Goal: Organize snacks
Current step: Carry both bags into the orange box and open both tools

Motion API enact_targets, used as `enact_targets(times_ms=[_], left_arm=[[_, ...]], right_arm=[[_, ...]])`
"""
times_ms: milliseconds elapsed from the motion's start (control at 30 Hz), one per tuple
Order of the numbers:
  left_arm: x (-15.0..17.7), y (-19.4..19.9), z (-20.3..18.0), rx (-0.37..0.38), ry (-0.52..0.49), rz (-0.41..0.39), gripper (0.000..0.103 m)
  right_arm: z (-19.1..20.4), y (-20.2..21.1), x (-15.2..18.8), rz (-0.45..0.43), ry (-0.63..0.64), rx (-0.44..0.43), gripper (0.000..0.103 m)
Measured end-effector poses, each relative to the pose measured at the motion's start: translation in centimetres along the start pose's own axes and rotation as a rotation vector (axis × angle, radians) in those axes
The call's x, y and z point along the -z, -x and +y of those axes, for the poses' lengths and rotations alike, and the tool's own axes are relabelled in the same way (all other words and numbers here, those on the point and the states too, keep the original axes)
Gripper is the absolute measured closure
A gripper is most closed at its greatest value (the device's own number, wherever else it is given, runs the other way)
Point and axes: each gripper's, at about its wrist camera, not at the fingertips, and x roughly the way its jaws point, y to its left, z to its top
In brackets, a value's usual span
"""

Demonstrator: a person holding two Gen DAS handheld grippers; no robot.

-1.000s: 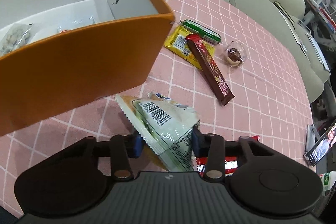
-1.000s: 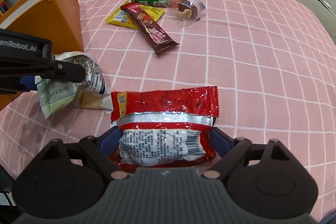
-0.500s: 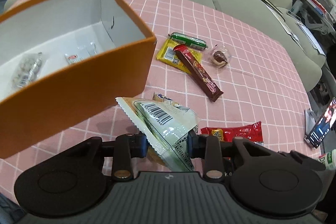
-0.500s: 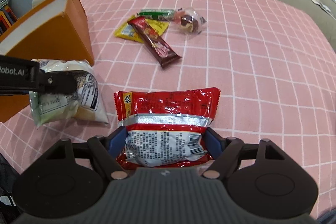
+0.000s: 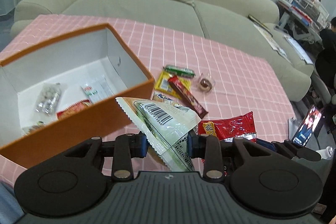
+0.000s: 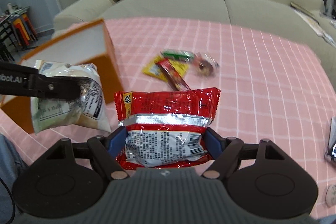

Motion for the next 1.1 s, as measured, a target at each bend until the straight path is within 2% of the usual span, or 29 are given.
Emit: enact_targets(times_ms=[367, 600, 867, 1100], left_arm=[[-3.0, 4.4, 3.7, -0.063, 0.006, -0.109, 0.065], [-5.3, 5.7, 7.4, -0.163, 0.012, -0.147, 0.065], [-7.1, 4.2, 11.3, -0.227, 0.034, -0.1, 0.065], [-7.5, 1.6, 14.5, -0.25, 0.075, -0.017, 0.065]], right_arm=[[4.5, 2.2, -4.7, -0.11, 0.131, -0.079, 0.027], [8.9, 1.5, -8.4, -0.156, 0.242, -0.142, 0.027], [14.0, -2.2, -11.6, -0.138, 0.366, -0.182, 0.027], [17.5, -7.4, -13.4, -0.059, 0.478, -0.185, 0.027]])
